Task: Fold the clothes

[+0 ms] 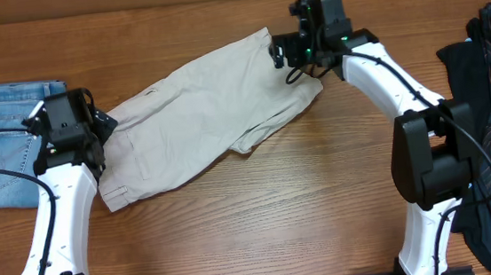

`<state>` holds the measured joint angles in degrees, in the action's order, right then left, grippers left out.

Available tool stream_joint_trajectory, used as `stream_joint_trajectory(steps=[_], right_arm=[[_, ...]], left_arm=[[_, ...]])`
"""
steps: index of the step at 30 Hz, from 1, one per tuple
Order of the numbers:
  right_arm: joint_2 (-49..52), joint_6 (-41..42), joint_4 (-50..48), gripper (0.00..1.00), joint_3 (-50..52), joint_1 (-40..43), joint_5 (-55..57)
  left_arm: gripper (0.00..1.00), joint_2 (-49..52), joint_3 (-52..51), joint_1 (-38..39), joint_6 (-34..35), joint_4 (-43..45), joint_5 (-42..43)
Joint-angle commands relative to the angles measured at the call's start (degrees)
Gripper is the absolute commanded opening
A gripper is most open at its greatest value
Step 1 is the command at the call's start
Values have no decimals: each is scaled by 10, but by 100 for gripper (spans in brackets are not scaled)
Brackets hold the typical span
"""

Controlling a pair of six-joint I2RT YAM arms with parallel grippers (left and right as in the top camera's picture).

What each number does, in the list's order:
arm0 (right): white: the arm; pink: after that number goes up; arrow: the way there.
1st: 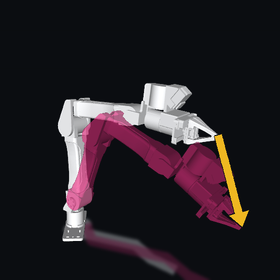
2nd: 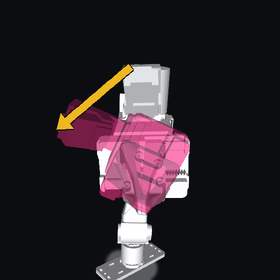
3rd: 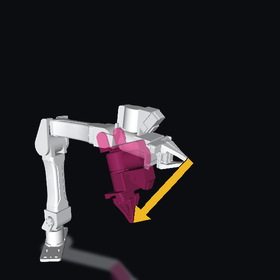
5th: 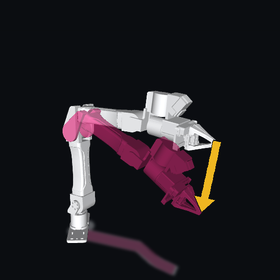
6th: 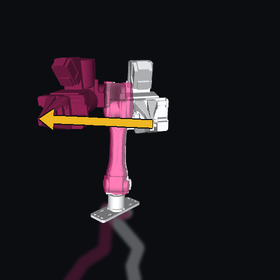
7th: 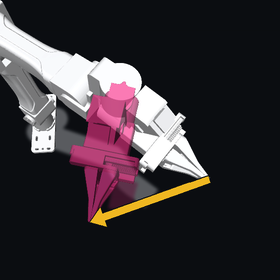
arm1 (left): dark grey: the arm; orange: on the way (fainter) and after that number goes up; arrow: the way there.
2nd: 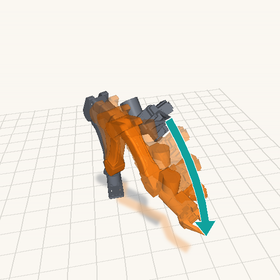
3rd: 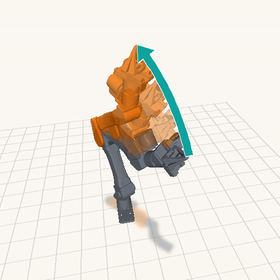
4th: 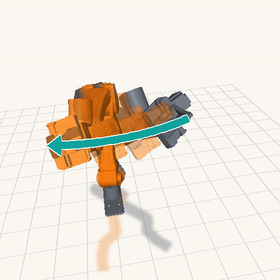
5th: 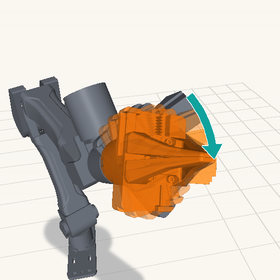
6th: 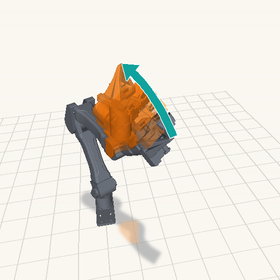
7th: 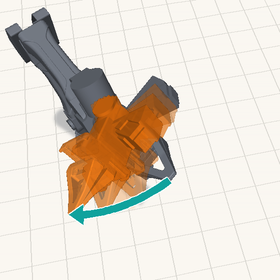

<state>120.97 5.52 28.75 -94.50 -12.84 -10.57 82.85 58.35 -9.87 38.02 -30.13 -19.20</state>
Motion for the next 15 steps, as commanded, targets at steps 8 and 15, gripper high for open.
stream_joint_trajectory(steps=[8, 15], right_arm=[[-32, 83, 171, 100, -11, 48, -66], [-32, 82, 205, 97, -3, 47, -80]], left_arm=[[18, -24, 59, -2, -121, -25, 114], [4, 74, 59, 2, -179, 1, 118]])
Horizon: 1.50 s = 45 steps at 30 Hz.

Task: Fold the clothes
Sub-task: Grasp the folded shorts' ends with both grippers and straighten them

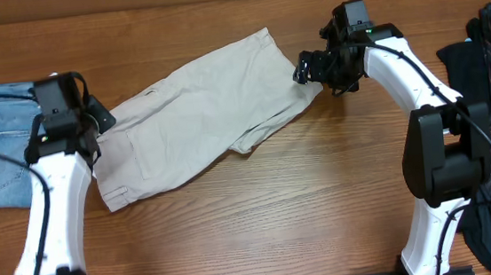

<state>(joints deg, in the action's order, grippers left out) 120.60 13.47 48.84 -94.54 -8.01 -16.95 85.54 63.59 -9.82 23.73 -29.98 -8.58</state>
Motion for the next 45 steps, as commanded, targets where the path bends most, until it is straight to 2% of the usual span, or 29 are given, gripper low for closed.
stream_joint_trajectory(steps=[1, 6, 12, 16, 20, 25, 27, 30, 35, 45], right_arm=[[-28, 3, 7, 96, -2, -1, -16], [-28, 3, 10, 96, -2, -1, -16], [-28, 3, 14, 96, -2, -1, -16], [-28, 3, 21, 95, -2, -1, -16], [-28, 2, 30, 95, -2, -1, -16], [-28, 1, 32, 96, -2, -1, -16], [-28, 1, 38, 96, -2, -1, -16], [-28, 1, 58, 98, -2, -1, -16], [-21, 1, 51, 98, 11, -1, -16], [21, 3, -32, 96, 27, -1, -29]], left_arm=[[4, 58, 6, 1, -37, -6, 13], [4, 99, 6, 1, -36, -24, 24], [7, 146, 6, -1, -36, 44, -48], [8, 212, 6, -18, -21, 90, -49], [7, 254, 6, -37, -1, 79, -49], [10, 259, 7, -45, 9, 40, -38], [17, 259, 7, -45, -12, 38, 12], [22, 259, 7, -41, -32, 33, 53], [23, 259, 7, -40, -32, 27, 52], [24, 259, 7, -40, -32, 9, 53]])
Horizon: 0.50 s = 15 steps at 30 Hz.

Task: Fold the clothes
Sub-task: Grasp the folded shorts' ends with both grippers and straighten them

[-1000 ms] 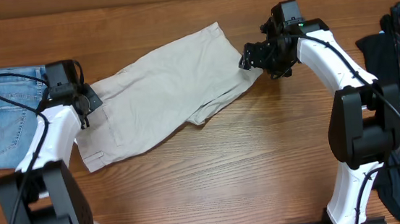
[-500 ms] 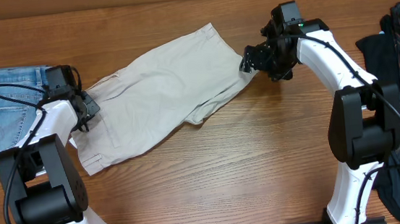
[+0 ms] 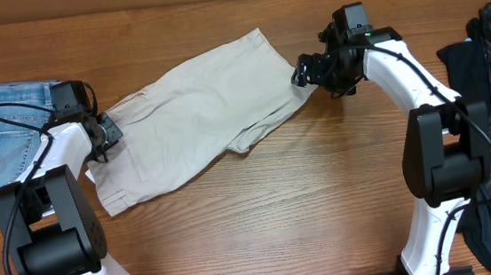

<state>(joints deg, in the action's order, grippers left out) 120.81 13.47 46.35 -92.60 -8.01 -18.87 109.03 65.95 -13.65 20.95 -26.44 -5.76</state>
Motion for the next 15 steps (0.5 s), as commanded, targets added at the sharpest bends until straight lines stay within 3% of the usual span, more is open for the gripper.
stream_joint_trajectory(steps=[1, 5, 8, 11, 14, 15], right_arm=[[28, 3, -11, 96, 7, -2, -10], [58, 3, -22, 95, 7, -2, -19], [89, 3, -51, 88, 7, -2, -18], [99, 3, -71, 59, 7, -2, -18], [100, 2, -70, 14, 7, -2, -18], [100, 3, -66, 4, 7, -1, -17]], left_arm=[[24, 24, -17, -2, -4, -28, 25], [25, 24, -17, -2, -4, -32, 24], [25, 24, -17, -2, -4, -35, 24], [26, 24, -17, -2, -4, -38, 24], [27, 24, -17, -1, -4, -38, 24], [27, 24, -17, -1, -4, -40, 24]])
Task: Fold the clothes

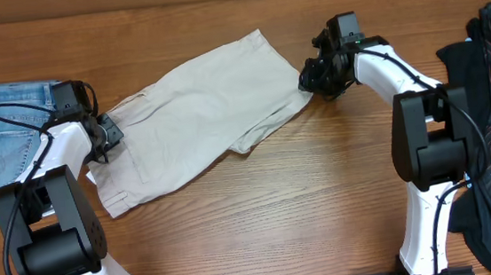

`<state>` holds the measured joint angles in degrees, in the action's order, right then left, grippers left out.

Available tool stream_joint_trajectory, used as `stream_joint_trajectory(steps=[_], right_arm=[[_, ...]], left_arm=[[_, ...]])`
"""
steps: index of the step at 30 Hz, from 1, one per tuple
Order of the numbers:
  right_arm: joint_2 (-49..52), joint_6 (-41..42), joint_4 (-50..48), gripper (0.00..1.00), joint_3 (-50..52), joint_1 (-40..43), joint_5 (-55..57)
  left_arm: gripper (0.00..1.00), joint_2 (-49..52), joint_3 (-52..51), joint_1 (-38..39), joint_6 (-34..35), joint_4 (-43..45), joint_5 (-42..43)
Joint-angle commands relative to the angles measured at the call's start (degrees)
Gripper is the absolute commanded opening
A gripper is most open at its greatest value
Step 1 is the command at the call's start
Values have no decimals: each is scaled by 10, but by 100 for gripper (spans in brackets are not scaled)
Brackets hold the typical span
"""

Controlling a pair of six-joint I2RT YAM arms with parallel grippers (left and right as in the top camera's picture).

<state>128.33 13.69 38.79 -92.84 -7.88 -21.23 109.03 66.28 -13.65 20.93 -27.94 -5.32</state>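
Observation:
A pair of beige shorts (pixel 199 115) lies spread diagonally across the middle of the table, waistband at the lower left and leg hem at the upper right. My left gripper (pixel 108 134) is low at the waistband's left edge, touching the cloth. At the right edge of the leg, by the hem, sits my right gripper (pixel 306 78), its wrist turned down toward the fabric. The overhead view does not show whether either pair of fingers is open or shut.
Folded blue jeans (pixel 1 145) lie at the far left, just beyond the left arm. A heap of dark clothes fills the right edge. Bare wooden table (pixel 279 215) runs along the front.
The right wrist has turned and shifted slightly left and up along the leg's right edge. The left arm and the shorts have not visibly moved.
The left gripper was raised beside the waistband and the right one above the leg hem. Then the right gripper stood at the leg's right edge. After that the left arm was low at the waistband and the shorts lay slightly shifted; both grippers stay at those edges.

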Motion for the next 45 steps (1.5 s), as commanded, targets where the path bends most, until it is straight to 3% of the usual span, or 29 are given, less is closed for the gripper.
stream_joint_trajectory(steps=[1, 5, 10, 15, 22, 25, 30, 32, 34, 38, 45], right_arm=[[24, 1, 20, 4, 9, 2, 9], [-1, 26, 81, 4, 8, 25, 90], [-74, 52, 192, 4, 8, 64, 173], [-94, 90, 321, 4, 9, 85, 233], [-94, 145, 366, 4, 14, 87, 272], [-98, 146, 363, 19, 14, 87, 272], [-141, 122, 308, 25, -10, 87, 285], [-160, 73, 233, 50, -16, 85, 255], [-162, 10, 176, 63, -16, 80, 205], [-153, -84, 95, 66, -16, 64, 149], [-99, -142, 73, 66, -16, 26, 120]], left_arm=[[27, 24, -20, -1, -4, -26, 20], [33, 23, -17, -1, -17, -28, 29], [46, 14, 19, -1, -57, -37, 116], [47, 14, 51, 16, -58, -43, 140], [47, 14, 51, 52, -86, -55, 142], [47, 14, 51, 66, -92, -56, 140], [47, 14, 51, 69, -92, -50, 139], [47, 14, 51, 69, -92, -50, 139], [47, 14, 51, 69, -92, -50, 139], [47, 14, 51, 70, -92, -52, 139], [47, 14, 51, 70, -92, -53, 139]])
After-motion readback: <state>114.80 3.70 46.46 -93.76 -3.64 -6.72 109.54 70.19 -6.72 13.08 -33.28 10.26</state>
